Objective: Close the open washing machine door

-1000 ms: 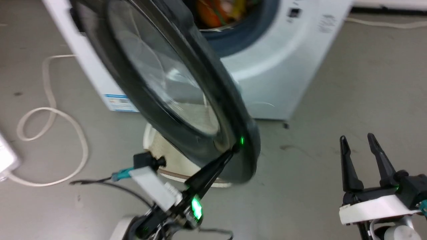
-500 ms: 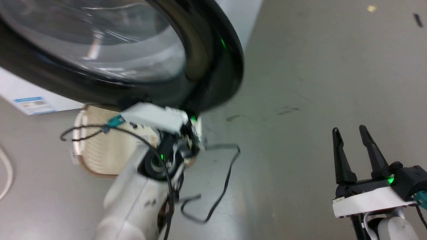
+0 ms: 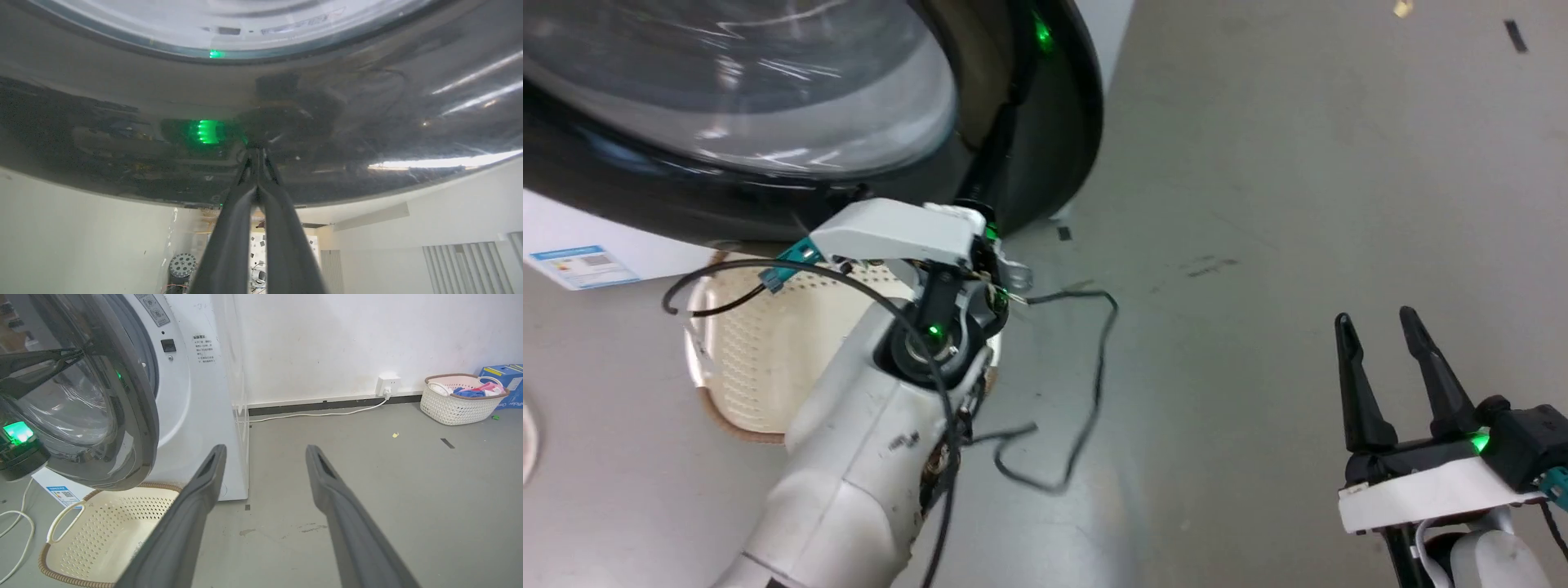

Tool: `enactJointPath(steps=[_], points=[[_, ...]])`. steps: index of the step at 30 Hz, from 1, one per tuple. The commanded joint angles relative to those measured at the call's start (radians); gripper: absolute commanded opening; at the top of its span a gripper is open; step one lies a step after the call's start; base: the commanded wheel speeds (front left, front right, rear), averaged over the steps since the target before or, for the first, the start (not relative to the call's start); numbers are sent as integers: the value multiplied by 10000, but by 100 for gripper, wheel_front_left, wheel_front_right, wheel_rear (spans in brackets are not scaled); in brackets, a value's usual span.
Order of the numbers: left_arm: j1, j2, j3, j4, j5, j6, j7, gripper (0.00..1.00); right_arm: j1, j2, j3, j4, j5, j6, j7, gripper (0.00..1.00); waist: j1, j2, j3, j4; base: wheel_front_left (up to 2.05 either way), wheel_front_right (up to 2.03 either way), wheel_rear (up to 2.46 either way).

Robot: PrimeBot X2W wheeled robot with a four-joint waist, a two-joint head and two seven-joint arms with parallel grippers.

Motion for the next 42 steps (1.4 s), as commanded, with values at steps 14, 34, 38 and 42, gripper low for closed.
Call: enactJointPath(steps=[14, 34, 38, 42], points=[[3799, 1910, -710, -2448, 4365, -47, -653, 30, 857, 35, -390, -542, -439, 8, -42, 100, -1, -1, -2087, 2000, 0, 0, 0], [8348, 1513, 2662, -4758, 15772, 1825, -767, 100, 2108, 35, -242, -854, -733, 8, -42, 100, -1, -1, -3462, 3248, 0, 0, 0], [8535, 1391, 2548, -4628, 16317, 1932, -767, 100, 2216, 35, -165, -843, -836, 8, -42, 100, -1, -1, -3473, 3402, 0, 0, 0], [8592, 1258, 2569, -4671, 16530, 1888, -767, 100, 2251, 35, -64, -777, -795, 8, -42, 100, -1, -1, -3434, 3538, 0, 0, 0]])
